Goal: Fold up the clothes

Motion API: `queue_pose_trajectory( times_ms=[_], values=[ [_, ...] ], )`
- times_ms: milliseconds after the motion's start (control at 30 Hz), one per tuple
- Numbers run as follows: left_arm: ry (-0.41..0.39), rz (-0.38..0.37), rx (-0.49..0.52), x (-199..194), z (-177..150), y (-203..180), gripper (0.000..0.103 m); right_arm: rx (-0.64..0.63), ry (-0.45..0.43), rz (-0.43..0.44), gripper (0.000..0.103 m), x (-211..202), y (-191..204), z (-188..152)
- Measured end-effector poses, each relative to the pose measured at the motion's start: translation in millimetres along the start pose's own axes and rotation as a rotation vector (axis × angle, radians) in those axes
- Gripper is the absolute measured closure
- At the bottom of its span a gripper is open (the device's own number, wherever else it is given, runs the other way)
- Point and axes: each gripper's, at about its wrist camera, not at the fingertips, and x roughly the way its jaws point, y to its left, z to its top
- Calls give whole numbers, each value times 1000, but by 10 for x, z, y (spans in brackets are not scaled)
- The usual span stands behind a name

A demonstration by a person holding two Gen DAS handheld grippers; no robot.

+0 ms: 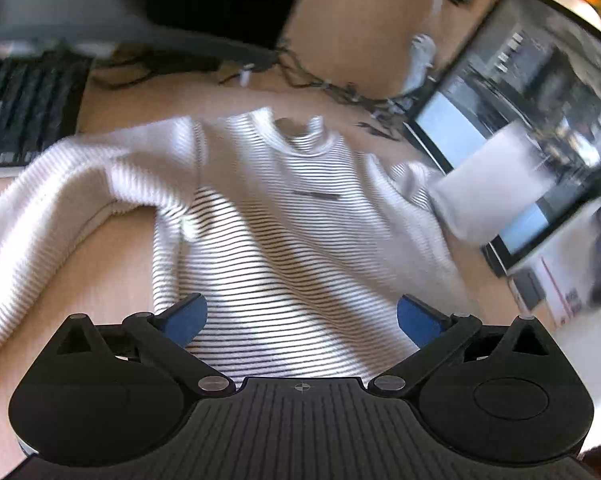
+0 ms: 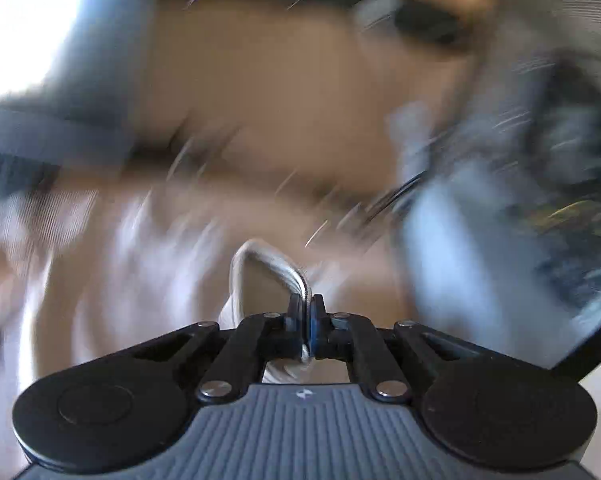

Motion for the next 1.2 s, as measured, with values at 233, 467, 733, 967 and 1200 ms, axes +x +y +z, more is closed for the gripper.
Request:
queue_pose_trajectory(
  times_ms=[233,467,733,967,1200],
  values=[
    [-5,-12,-84,74,-11,104,0,58,-202,64,100,-216,-143,838],
    [-33,18,-119,-81,-101,211,0,-49,-184,209,100,230,657,989],
    [-55,97,-220,-344,-281,498,0,-90,-146,325,100,566,1371,922],
    [-103,170,-314,-611,-398,762,0,-50,-130,373,99,590,1467,764],
    [-207,247,-418,-943,-440,1049,0,8,-111,370,84,540,1220,555]
  ],
)
